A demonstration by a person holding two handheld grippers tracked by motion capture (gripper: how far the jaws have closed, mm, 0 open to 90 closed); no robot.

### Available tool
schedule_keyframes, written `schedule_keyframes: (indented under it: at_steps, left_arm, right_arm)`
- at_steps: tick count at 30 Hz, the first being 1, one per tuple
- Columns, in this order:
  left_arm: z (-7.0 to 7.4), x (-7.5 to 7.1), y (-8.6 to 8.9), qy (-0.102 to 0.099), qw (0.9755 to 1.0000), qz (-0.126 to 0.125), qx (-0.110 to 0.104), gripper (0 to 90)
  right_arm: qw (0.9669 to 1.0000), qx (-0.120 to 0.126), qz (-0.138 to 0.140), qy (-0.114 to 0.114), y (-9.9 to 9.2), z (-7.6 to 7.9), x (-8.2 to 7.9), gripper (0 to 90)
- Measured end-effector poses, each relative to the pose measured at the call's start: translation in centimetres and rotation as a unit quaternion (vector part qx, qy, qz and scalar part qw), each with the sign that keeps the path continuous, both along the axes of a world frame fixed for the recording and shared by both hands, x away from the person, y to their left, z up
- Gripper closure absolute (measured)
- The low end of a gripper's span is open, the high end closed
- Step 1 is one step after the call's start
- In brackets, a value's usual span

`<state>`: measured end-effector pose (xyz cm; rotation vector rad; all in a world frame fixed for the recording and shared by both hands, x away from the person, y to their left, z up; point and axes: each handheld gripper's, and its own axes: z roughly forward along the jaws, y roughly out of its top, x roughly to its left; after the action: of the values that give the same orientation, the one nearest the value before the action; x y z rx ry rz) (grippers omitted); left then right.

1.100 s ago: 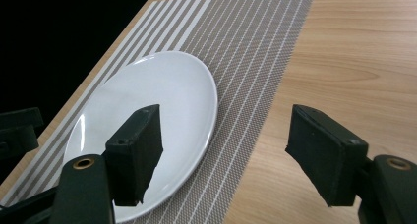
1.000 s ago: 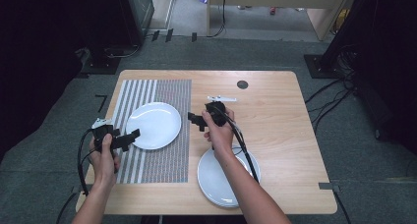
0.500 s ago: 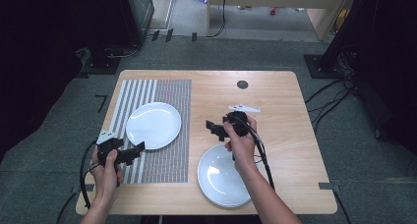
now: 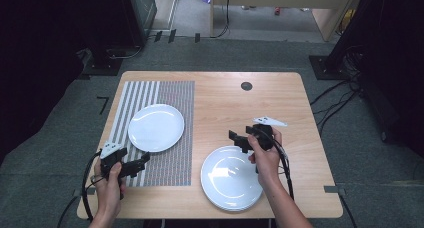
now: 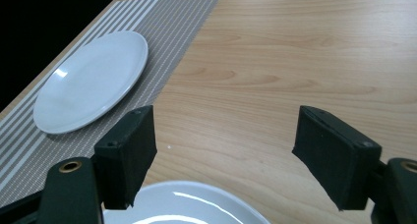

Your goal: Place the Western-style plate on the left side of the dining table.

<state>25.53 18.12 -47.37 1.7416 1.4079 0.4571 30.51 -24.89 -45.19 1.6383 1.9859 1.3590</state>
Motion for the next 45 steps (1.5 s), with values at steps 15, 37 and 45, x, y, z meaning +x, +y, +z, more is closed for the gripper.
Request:
schedule_keyframes:
  at_steps: [15, 37, 45]
  left_arm:
    - [-1.0, -2.4, 0.6, -0.012, 0.9999, 0.004, 0.009, 8.8]
    - [-2.9, -3.3, 5.0, -0.007, 0.9973, 0.066, 0.031, 8.8]
    - [-3.1, -3.5, 6.3, -0.005, 0.996, 0.083, 0.032, 8.8]
  right_arm:
    - [0.9994, -0.012, -0.032, -0.01, -5.6, -1.4, -3.6, 22.8]
    - [0.9952, -0.025, -0.094, 0.0, -13.2, -3.8, -7.4, 22.9]
    - [0.9917, -0.044, -0.12, 0.013, -16.0, -5.1, -8.5, 23.0]
